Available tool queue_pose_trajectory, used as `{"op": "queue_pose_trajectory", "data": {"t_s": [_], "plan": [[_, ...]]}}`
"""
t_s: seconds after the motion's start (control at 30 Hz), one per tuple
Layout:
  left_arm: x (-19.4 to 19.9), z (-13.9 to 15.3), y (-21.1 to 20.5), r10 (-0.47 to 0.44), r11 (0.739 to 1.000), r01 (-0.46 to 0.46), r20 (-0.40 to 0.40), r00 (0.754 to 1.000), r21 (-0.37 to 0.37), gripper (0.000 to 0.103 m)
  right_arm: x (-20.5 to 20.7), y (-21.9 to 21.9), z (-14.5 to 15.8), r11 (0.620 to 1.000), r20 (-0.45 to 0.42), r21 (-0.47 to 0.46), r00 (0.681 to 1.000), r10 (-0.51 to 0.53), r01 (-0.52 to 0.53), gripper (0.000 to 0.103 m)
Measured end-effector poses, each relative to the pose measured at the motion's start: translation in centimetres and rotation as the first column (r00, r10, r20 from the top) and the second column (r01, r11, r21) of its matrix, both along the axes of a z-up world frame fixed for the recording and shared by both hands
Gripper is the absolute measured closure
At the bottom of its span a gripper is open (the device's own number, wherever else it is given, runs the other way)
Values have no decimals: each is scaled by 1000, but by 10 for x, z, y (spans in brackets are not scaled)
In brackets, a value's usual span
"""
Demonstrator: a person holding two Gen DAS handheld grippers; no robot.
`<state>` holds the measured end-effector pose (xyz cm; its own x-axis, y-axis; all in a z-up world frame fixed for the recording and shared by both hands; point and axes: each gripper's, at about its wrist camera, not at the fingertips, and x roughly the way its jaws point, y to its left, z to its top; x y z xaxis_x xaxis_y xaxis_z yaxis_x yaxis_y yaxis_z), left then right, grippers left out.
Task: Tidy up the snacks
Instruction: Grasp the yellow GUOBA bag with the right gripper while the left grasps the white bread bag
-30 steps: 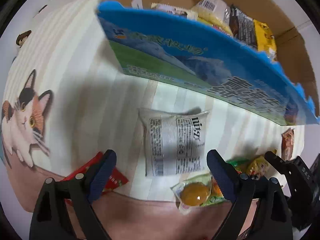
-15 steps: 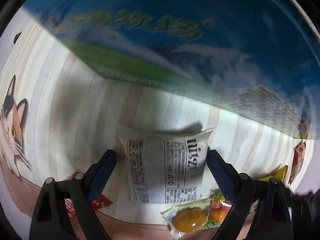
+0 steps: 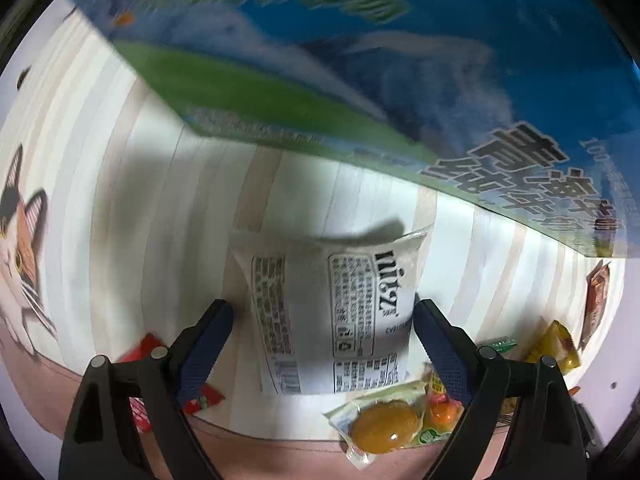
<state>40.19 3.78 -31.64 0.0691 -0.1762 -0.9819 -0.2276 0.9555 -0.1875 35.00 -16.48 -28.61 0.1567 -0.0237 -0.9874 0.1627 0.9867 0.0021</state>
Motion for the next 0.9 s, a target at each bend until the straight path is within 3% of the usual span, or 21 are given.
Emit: {"op": "queue_pose_trajectory", "data": {"t_s": [0.07,0.13,0.37,0.57,0.7,0.9], "plan": [[-1,3,-7,-32,999,32,15,999,35,32,0,4,-5,999,-22,-24,999,34,-34,38],[-4,6,-14,-66,997,65,20,998,52,36,-3,3,-9,1000,-17,2,1000,11,-11,37],[-54,6,-19,-158,981,158,-6,987,116,36,-23,11,-22,998,-20,-9,998,64,-64,40],[-97,-1,-18,-185,971,190,-46,982,144,36,-67,23,-32,993,-68,36,991,115,-113,41],[-97,-8,-21,-170,974,177,-57,984,139,34,-81,32,-33,992,-65,52,991,120,-117,40],[-96,-17,-22,-161,976,168,-58,985,141,34,-78,21,-34,997,-11,60,999,46,-46,37]]}}
